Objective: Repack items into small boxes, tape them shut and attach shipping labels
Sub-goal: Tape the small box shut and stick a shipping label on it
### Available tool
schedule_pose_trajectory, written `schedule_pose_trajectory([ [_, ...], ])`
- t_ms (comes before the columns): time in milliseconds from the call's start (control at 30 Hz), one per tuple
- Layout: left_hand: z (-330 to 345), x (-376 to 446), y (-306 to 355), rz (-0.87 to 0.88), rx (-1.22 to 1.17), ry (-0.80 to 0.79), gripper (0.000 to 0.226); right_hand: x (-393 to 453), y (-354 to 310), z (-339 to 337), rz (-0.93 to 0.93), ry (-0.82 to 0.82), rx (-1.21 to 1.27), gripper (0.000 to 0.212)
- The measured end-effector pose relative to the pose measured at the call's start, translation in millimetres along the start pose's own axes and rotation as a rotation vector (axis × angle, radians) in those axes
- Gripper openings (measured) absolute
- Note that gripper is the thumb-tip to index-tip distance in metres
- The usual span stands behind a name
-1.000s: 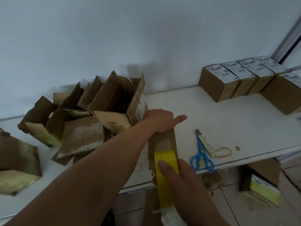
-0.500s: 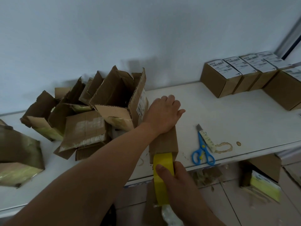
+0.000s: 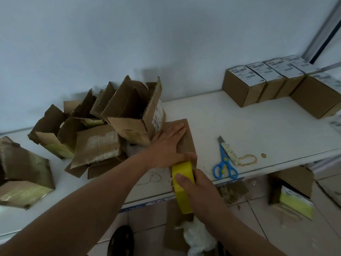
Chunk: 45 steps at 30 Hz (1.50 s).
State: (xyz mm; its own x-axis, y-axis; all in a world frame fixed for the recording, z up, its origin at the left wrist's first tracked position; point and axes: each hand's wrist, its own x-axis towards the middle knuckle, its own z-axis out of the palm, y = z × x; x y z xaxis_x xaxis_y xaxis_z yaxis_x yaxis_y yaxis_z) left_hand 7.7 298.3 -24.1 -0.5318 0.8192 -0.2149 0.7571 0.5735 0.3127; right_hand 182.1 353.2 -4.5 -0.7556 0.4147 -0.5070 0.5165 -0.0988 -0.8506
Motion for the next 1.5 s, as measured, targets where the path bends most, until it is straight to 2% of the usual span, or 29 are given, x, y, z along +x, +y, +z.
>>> schedule_pose_trajectory([
  [100,-4,10,2,-0.004,0.024,-0.069,0.105,2,7,1,-0.008,0.016,0.035,0.041],
  [200,-8,16,3,0.0,0.082,-0.072,0.105,4,12,0,-0.039,0.039,0.01,0.031],
  [400,-12,20,5,-0.011,0.077,-0.067,0.105,9,13,2,-0.067,0.083,-0.057,0.033],
  [600,-13,17,6,0.026,0.166,0.074,0.108,10,14,2,-0.06,0.044,-0.017,0.028],
  [700,-8,12,5,0.04,0.227,0.056,0.107,14,15,4,-0.051,0.034,-0.011,0.029],
  [800,-1,6,4,0.016,0.147,0.039,0.108,15,17,5,-0.053,0.014,0.004,0.028],
  [967,-1,8,7,0.041,0.202,0.048,0.102,21,20,-2,-0.081,0.05,-0.084,0.033],
  [1133,-5,12,7,0.055,0.265,0.039,0.096,26,20,-3,-0.074,0.04,-0.051,0.037],
  [1300,-6,22,5,0.054,0.266,0.055,0.093,33,9,-7,-0.01,-0.01,0.065,0.028],
  [1500,-13,23,-1,0.053,0.214,-0.025,0.11,35,21,4,-0.003,-0.041,0.1,0.026],
])
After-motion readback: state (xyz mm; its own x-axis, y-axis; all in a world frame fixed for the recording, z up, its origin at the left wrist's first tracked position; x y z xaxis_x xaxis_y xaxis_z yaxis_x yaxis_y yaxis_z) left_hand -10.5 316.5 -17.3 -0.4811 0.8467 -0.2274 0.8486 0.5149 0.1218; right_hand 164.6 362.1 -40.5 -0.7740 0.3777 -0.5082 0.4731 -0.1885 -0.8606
